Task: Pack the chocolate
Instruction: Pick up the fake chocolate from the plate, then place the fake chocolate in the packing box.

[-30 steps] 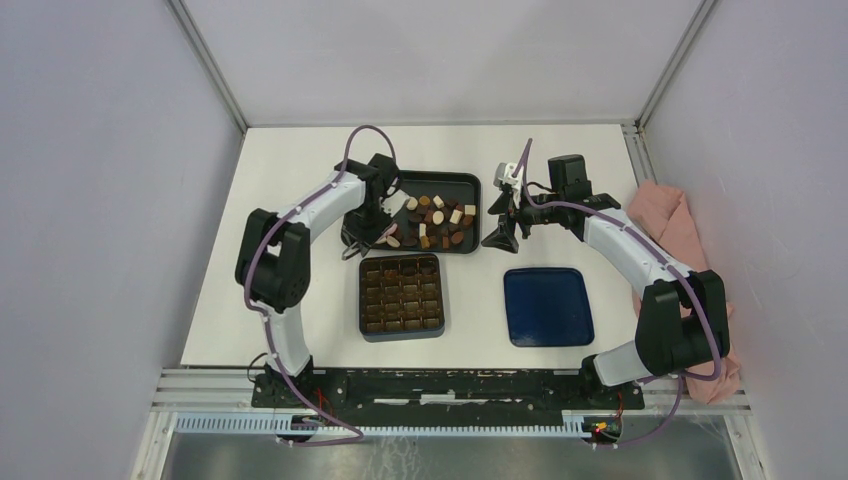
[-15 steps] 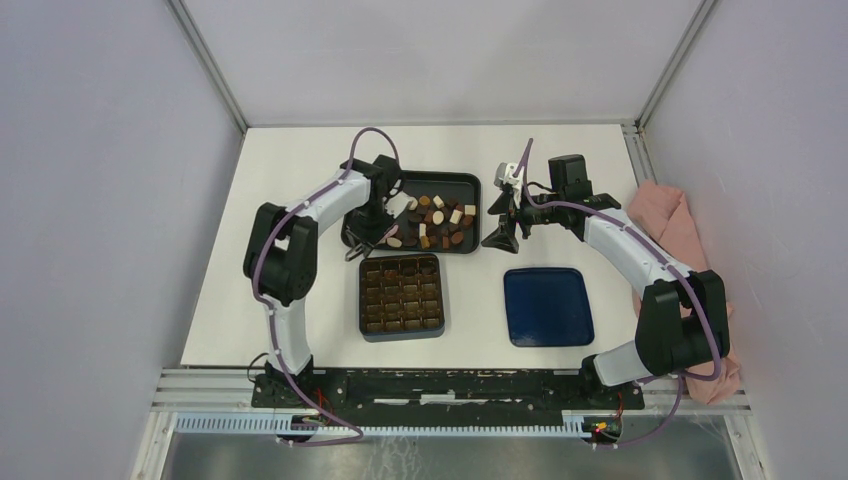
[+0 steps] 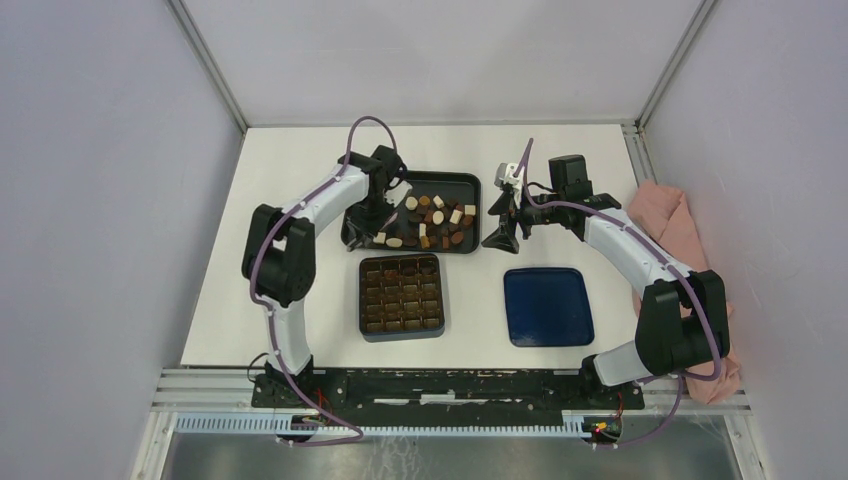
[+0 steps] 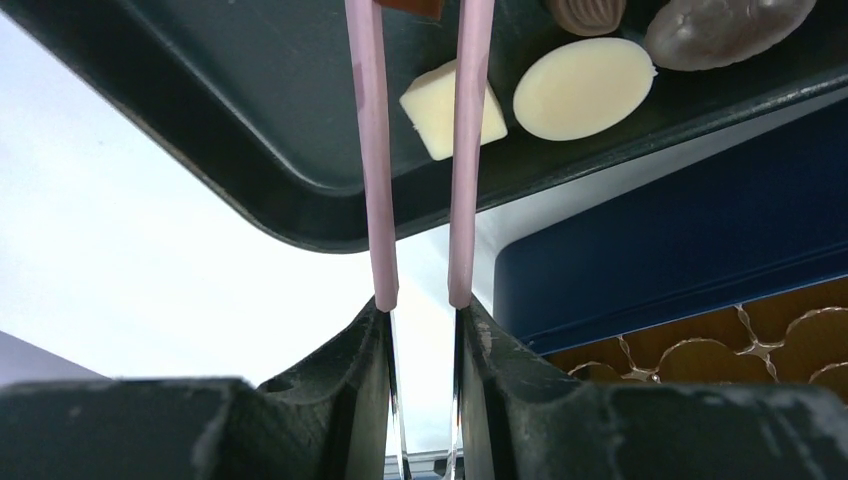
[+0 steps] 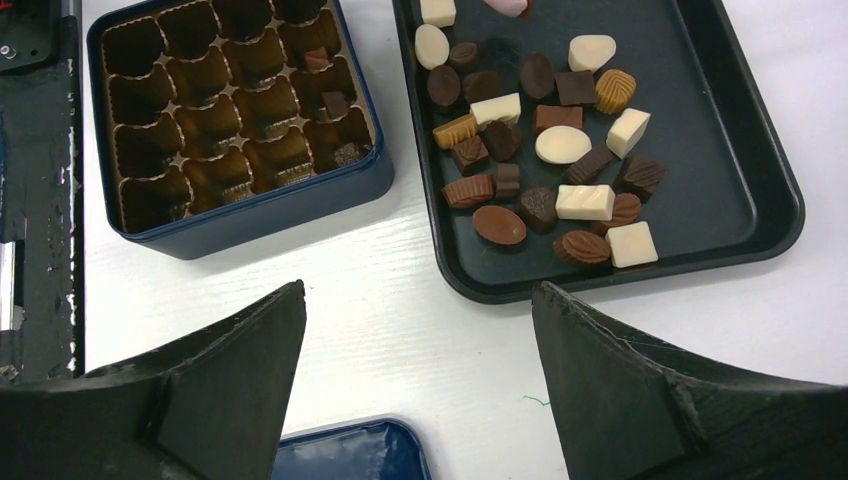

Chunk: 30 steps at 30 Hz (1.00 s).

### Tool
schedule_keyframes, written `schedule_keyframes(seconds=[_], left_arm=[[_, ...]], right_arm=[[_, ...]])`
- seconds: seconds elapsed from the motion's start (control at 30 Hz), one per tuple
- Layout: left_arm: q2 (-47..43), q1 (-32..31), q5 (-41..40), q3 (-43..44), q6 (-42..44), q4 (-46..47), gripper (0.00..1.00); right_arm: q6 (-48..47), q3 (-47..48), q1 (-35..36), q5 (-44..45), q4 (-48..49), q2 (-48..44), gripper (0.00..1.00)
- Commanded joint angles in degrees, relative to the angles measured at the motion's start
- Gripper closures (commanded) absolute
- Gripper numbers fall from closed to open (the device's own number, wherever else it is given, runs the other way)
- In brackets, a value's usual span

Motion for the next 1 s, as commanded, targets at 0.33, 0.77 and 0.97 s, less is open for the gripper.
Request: schedule_keyframes(seconds=[0.33,0.77,0.97], left_arm=[[-26.07,0.78,7.05,-10.45,-18.06,6.51,0.98],[-47.3,0.71,15.92,-26.87,-28.49,-1.02,0.98],[-48.69,0.65,18.77,-32.72,-30.35,-1.29,0.98]], right_arm=[[-1.1,1.48,-0.52,-1.91,0.62,-1.04,0.11],[-0.19,1.0,-0.49,-2.0,1.32,-0.3,0.11],[-0.07,0.85,-0.51,-1.82,1.56,-0.31,0.11]])
